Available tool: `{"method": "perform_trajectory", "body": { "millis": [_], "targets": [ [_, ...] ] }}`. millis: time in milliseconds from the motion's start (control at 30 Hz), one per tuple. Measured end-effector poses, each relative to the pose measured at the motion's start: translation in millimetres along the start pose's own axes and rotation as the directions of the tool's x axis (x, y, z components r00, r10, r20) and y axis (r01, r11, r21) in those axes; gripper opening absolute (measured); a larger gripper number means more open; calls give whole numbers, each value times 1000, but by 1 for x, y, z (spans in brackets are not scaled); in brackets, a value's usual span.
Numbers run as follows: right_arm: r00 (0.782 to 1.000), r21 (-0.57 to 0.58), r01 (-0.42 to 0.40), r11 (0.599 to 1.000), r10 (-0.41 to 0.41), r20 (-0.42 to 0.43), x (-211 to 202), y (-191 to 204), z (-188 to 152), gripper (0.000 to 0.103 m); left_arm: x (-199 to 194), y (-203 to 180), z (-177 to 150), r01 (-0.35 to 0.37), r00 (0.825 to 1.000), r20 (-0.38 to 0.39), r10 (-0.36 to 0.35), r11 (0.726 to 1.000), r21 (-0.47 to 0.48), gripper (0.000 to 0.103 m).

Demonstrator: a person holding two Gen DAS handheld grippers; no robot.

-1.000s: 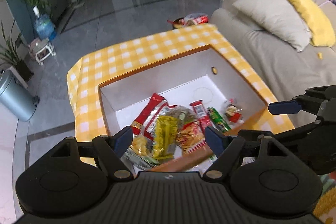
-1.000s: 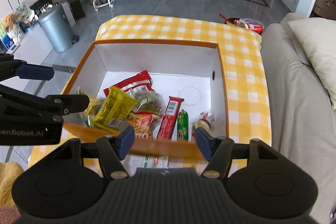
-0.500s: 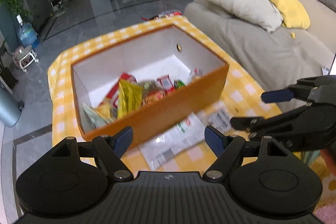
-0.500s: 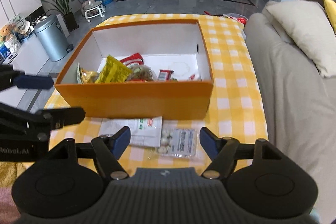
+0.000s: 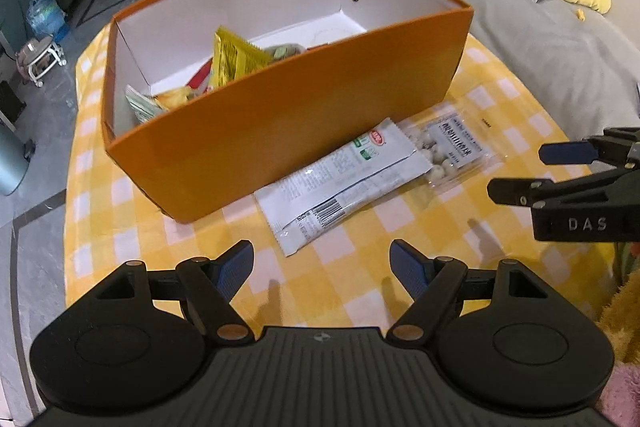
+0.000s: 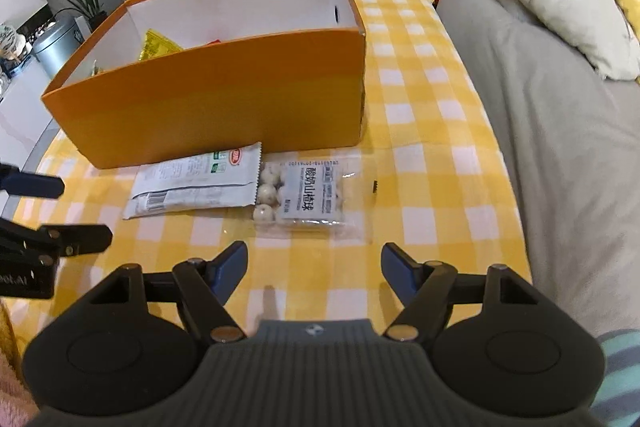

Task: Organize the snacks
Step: 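Withdraw both tools toward the white packet and ball-candy bag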

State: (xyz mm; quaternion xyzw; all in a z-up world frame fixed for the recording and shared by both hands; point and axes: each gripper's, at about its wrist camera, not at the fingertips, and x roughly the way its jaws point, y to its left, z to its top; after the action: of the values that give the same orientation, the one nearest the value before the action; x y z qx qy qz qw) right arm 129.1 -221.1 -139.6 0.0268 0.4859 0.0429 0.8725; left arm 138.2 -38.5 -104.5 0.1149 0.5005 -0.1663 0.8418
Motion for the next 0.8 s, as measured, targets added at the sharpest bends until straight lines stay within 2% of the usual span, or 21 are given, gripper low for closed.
{"method": "perform_trajectory", "body": {
  "millis": [400, 700, 800],
  "targets": [
    [1000, -5, 15, 1000, -15, -21, 29, 7, 13, 72, 38, 12, 12, -13, 998, -64, 13, 1000, 13, 91],
    [998, -19, 11, 1000, -12, -63, 51, 4, 28, 84, 57, 16, 18, 9, 994, -110, -11, 1000, -19, 90],
    [997, -34, -3, 999, 0, -78, 58, 4, 29, 84, 61, 15, 19, 14, 992, -122, -17, 1000, -20, 82]
  ]
}}
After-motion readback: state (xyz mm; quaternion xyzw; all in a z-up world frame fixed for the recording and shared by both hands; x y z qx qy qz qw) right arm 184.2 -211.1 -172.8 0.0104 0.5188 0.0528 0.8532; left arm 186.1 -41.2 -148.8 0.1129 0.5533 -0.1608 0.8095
